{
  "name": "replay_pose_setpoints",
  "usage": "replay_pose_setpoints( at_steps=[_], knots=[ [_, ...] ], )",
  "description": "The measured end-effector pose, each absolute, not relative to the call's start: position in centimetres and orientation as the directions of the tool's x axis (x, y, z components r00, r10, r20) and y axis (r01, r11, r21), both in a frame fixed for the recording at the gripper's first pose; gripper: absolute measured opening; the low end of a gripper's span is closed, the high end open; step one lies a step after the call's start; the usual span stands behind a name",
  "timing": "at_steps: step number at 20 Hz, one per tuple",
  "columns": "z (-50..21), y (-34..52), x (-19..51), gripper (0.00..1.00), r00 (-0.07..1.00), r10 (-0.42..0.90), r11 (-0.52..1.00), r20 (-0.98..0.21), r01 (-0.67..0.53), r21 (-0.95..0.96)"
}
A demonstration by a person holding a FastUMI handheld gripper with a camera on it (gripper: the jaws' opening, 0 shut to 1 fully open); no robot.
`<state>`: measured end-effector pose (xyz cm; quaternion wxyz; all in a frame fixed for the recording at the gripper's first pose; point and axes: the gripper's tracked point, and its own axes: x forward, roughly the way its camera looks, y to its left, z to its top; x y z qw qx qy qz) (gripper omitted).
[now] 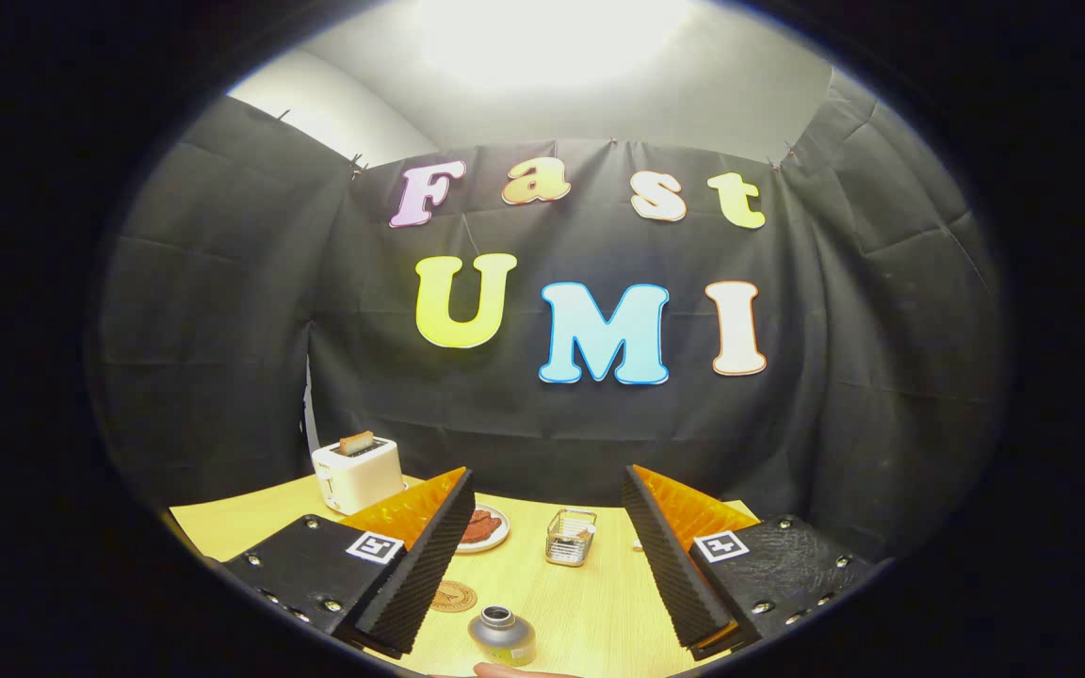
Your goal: Take the bottle from table, then pour the juice into the cup, finally place the bottle on the coaster
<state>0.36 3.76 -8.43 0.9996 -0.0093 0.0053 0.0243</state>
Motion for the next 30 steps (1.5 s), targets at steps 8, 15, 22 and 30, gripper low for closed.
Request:
replay_pose_setpoints(
  at_steps=[8, 15, 22, 30],
  knots=[
    [-15.1, 6.2, 1.2, 0.97, 0.998, 0.015, 0.999, 0.058, -0.017, 0.027],
    [-22.4, 6.8, 3.3, 0.97, 1.000, -0.007, 0.999, -0.028, 0.008, 0.043],
    [-27.4, 7.7, 3.9, 0.97, 0.997, -0.022, 0.999, -0.070, 0.025, 0.039],
    [-30.4, 7.5, 4.6, 0.97, 0.994, -0.050, 0.998, -0.099, 0.054, 0.037]
  ],
)
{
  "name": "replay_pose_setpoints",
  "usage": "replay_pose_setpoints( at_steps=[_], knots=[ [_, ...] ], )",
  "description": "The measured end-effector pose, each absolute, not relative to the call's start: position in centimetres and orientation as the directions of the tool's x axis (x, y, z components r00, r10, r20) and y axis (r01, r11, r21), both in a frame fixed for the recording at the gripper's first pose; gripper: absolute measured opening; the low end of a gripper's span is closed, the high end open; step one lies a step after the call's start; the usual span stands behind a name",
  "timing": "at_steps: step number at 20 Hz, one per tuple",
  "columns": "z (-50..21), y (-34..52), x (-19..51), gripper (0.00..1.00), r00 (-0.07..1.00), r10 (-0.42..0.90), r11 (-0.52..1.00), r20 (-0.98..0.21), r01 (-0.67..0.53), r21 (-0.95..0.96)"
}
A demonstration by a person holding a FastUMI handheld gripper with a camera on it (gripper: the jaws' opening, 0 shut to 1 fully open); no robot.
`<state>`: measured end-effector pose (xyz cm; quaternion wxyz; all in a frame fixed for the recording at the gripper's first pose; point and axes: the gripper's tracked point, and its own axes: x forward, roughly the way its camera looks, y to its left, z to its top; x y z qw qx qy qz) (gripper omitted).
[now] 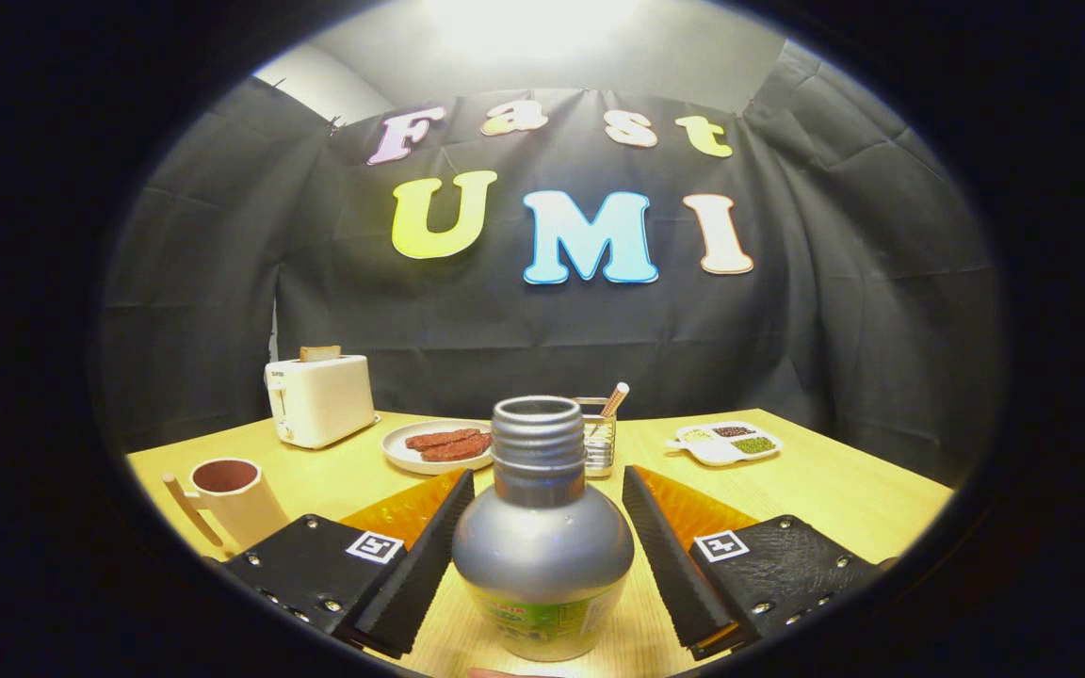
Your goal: Take the bottle from table, then pour the juice into the cup, finally place the bottle on the coaster
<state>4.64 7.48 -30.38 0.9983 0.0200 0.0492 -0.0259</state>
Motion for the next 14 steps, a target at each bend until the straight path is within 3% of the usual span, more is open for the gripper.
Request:
replay_pose_setpoints(
  at_steps=[4, 9, 14],
  knots=[
    [-31.7, 7.5, 5.0, 0.96, 0.991, -0.057, 0.997, -0.118, 0.061, 0.036],
    [-32.2, 6.8, 5.2, 0.84, 0.985, -0.107, 0.993, -0.137, 0.114, 0.044],
    [-30.9, 7.9, 5.8, 0.83, 0.982, -0.129, 0.989, -0.140, 0.118, -0.085]
  ],
)
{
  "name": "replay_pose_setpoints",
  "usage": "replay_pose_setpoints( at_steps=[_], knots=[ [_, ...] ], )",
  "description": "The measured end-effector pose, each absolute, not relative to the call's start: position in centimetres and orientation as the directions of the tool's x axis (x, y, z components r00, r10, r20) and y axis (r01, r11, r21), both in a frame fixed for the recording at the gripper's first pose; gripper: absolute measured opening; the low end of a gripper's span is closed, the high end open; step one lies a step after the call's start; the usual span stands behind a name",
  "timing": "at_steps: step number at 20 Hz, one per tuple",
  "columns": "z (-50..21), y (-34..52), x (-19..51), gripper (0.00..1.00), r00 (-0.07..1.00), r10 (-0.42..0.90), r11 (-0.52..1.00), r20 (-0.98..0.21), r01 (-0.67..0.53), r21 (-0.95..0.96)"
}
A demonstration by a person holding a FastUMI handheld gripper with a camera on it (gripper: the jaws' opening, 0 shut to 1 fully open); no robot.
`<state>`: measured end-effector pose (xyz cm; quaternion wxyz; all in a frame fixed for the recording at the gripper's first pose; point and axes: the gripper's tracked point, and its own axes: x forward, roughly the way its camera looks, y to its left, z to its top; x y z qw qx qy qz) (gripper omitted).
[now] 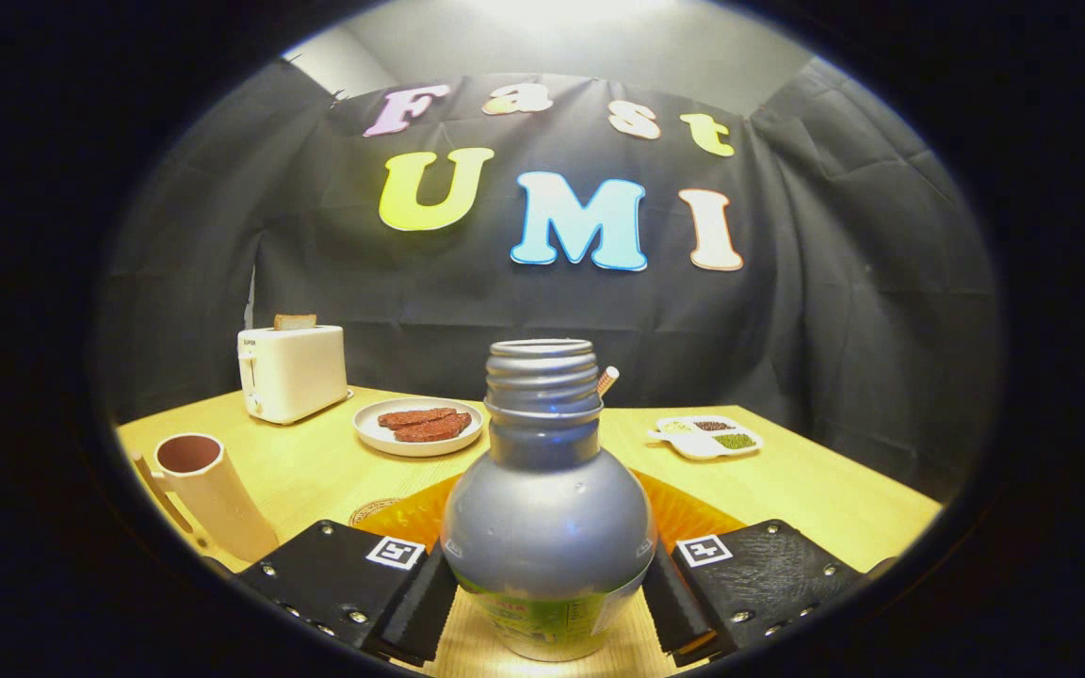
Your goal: Take the bottle from table, then pour the juice into the cup, finally place the bottle on the coaster
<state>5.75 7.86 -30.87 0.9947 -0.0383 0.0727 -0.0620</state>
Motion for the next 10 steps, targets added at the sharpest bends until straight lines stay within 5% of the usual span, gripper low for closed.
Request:
replay_pose_setpoints(
  at_steps=[10],
  knots=[
    [-29.3, 12.7, 8.4, 0.83, 0.977, -0.140, 0.895, -0.159, 0.056, -0.443]
  ],
)
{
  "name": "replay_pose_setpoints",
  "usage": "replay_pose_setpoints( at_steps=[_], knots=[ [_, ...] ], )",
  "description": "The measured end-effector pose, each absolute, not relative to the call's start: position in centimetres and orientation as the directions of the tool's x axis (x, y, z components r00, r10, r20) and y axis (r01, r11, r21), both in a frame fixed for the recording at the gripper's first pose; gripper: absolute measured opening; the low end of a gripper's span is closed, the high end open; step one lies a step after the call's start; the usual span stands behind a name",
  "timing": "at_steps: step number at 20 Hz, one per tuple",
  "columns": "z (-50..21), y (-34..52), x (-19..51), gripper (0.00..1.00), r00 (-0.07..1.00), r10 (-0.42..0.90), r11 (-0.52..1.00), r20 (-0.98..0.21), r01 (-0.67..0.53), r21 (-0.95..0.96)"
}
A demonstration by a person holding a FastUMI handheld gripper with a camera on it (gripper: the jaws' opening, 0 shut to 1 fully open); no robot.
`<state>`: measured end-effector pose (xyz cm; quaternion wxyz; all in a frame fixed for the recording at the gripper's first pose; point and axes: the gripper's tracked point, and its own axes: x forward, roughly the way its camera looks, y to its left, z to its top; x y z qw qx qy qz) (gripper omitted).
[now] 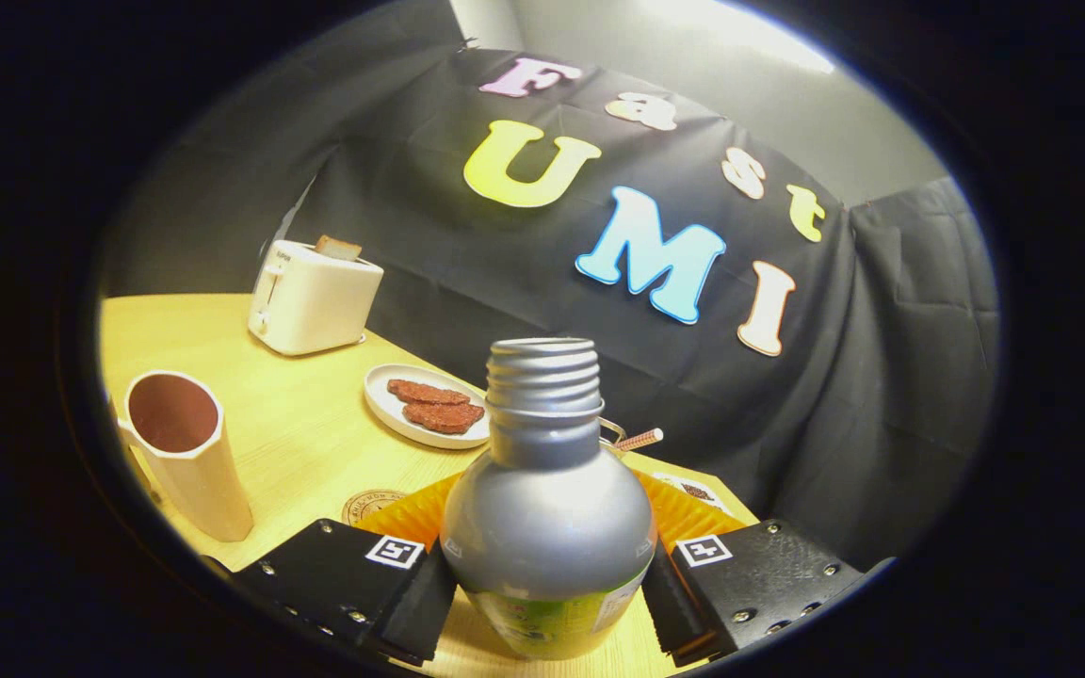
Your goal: Take the bottle from table, then pour the juice into the cup, finally place the bottle on the coaster
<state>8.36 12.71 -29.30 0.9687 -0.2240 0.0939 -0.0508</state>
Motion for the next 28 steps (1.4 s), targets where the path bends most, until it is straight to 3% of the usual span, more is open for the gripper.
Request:
replay_pose_setpoints(
  at_steps=[12, 28],
  knots=[
    [-30.1, 15.5, 8.9, 0.83, 0.987, -0.108, 0.651, -0.123, -0.023, -0.758],
    [-30.8, 18.2, 9.1, 0.83, 0.996, -0.045, 0.366, -0.082, -0.060, -0.929]
  ],
)
